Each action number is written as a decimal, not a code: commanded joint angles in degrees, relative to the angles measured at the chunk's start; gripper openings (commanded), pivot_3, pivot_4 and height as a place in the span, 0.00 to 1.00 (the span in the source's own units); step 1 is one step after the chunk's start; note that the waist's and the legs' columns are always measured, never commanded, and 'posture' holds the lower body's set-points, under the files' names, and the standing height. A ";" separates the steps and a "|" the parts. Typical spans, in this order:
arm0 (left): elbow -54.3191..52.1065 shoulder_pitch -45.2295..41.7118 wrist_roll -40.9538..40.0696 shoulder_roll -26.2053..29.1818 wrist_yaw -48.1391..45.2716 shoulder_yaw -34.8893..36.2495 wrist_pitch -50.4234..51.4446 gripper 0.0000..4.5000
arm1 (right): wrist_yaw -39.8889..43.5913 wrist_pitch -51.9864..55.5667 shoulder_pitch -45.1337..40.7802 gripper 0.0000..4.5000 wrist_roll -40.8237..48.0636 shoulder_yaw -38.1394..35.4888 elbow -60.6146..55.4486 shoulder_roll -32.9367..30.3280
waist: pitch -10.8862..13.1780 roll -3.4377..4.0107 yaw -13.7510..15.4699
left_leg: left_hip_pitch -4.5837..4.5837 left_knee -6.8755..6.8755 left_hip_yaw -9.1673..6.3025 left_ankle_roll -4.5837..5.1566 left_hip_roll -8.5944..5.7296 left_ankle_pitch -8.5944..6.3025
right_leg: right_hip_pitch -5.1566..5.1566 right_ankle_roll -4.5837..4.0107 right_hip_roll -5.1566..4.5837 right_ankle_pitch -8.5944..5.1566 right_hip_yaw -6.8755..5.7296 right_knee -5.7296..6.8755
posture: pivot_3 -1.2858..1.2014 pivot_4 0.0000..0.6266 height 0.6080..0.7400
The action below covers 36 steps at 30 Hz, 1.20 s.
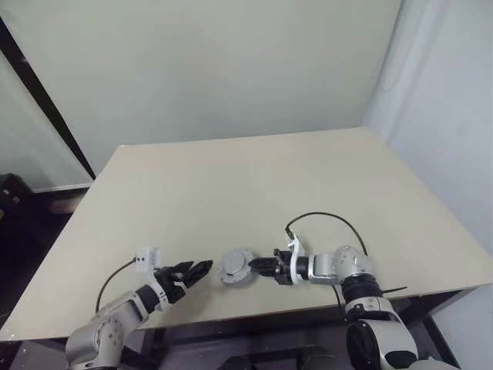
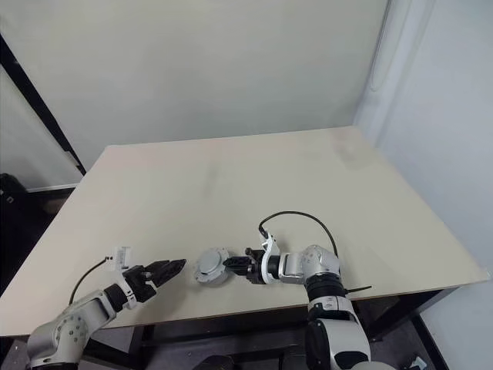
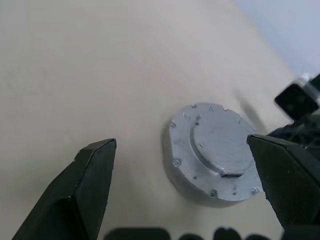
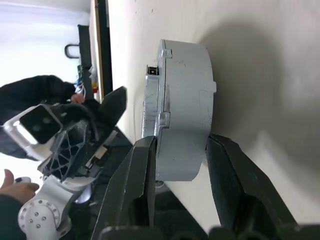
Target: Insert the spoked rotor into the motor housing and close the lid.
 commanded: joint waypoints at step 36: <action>3.20 -3.20 -26.18 -10.08 11.90 6.21 14.58 0.72 | -1.91 4.99 -1.23 0.27 7.74 -2.88 -9.63 3.38 | 0.04 -0.15 0.04 | -0.06 0.12 0.11 -0.15 -0.13 -0.09 | 0.01 -0.01 0.02 0.00 0.00 -0.01 | 0.52 0.00 1.00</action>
